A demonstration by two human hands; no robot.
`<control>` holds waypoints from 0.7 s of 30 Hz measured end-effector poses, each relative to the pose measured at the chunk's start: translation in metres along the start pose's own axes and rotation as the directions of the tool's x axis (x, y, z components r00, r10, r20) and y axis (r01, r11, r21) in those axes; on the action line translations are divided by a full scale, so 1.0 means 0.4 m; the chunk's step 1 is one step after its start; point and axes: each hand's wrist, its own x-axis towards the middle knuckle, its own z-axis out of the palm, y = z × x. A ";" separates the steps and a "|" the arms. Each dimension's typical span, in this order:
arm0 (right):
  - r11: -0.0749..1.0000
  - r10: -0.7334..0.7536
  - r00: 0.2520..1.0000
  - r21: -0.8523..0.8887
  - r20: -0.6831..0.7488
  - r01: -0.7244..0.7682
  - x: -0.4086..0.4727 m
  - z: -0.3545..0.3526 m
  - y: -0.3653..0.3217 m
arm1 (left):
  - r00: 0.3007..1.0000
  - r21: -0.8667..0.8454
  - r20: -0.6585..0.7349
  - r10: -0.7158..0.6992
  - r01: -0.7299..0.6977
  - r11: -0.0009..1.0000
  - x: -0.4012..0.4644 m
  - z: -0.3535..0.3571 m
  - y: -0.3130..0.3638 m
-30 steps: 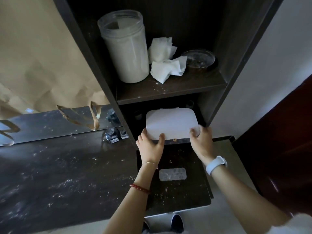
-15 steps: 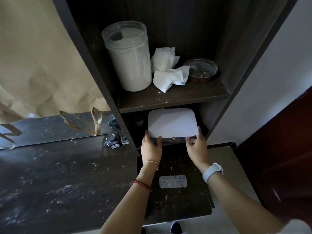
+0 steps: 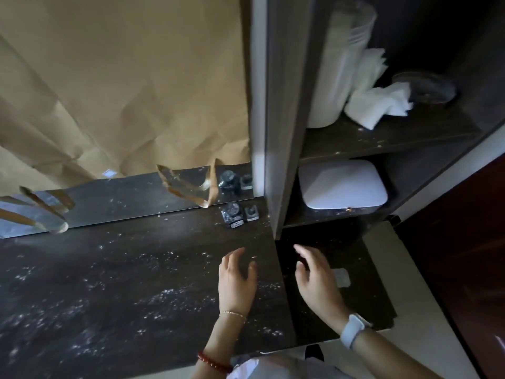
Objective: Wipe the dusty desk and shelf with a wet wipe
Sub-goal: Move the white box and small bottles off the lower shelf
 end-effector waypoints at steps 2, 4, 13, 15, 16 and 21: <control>0.997 -0.064 0.987 -0.033 0.149 0.070 0.028 0.070 -0.062 | 1.000 0.027 0.010 -0.006 0.005 1.000 0.047 -0.062 -0.053; 0.990 -0.093 0.974 -0.085 0.207 0.113 0.081 0.133 -0.110 | 0.999 0.052 0.035 0.004 -0.006 0.999 0.096 -0.109 -0.090; 0.910 0.160 0.940 -0.414 0.302 -0.022 0.280 0.286 -0.115 | 0.937 0.155 0.306 0.168 -0.224 0.962 0.288 -0.107 -0.094; 0.909 0.181 0.944 -0.412 0.277 -0.053 0.287 0.293 -0.105 | 0.914 0.198 0.370 0.166 -0.253 0.947 0.324 -0.081 -0.088; 0.908 0.174 0.953 -0.415 0.247 -0.058 0.285 0.296 -0.102 | 0.905 0.211 0.394 0.162 -0.260 0.942 0.338 -0.068 -0.085; 0.905 0.165 0.967 -0.419 0.194 -0.071 0.246 0.310 -0.086 | 0.922 0.223 0.363 0.137 -0.228 0.948 0.375 -0.031 -0.080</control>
